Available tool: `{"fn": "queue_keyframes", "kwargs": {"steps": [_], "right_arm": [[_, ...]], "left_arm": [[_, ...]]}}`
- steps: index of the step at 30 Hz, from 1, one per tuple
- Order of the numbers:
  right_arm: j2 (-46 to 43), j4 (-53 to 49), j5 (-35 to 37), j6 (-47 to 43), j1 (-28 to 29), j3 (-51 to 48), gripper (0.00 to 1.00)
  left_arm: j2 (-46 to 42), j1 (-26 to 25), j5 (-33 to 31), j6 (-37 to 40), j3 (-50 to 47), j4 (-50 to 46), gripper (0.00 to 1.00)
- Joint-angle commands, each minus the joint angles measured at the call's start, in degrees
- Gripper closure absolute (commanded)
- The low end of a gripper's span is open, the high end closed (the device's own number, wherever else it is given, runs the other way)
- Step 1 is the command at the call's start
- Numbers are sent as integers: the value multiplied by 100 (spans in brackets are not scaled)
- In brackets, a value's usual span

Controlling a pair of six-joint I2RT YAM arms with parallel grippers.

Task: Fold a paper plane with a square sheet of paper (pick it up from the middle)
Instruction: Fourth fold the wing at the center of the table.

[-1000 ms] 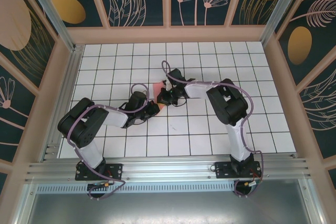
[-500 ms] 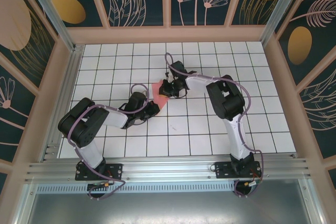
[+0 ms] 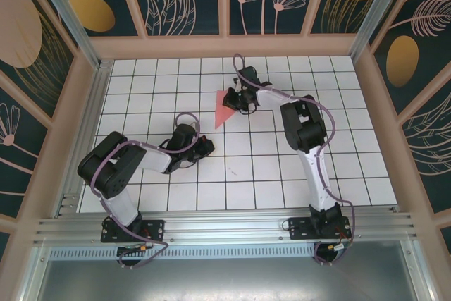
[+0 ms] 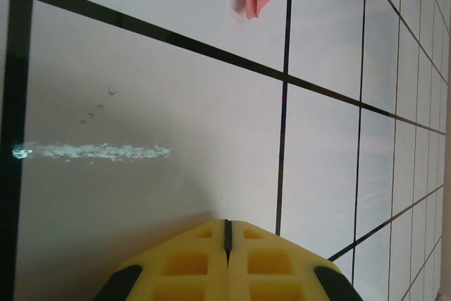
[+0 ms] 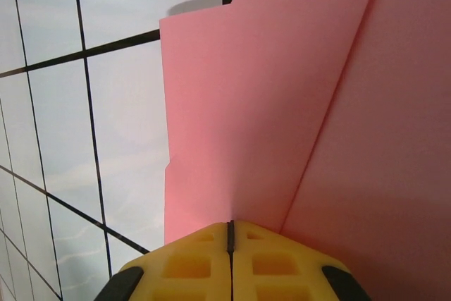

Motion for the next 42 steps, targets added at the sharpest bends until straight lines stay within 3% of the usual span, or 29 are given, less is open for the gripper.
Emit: {"fn": "queue_keyframes", "kwargs": {"steps": [1, 8, 16, 21, 31, 42], "right_arm": [[-35, -257, -161, -149, 146, -287, 94], [-877, 208, -392, 107, 417, -1896, 94], [-1760, 648, -426, 683, 978, -3210, 94], [-1795, 659, -409, 791, 1111, -3274, 94], [-1617, 459, -54, 521, 1017, -2831, 93], [-1173, 842, -231, 317, 544, -2374, 91]], "left_arm": [[-102, -30, 73, 23, -74, -842, 100], [-753, -27, -105, 53, 36, -638, 99], [-410, -193, 29, -44, 154, -255, 94], [-176, -237, -179, -115, 196, -500, 97], [145, -273, -488, 20, 358, -1961, 100], [305, -289, -280, 131, 207, -2094, 100]]}}
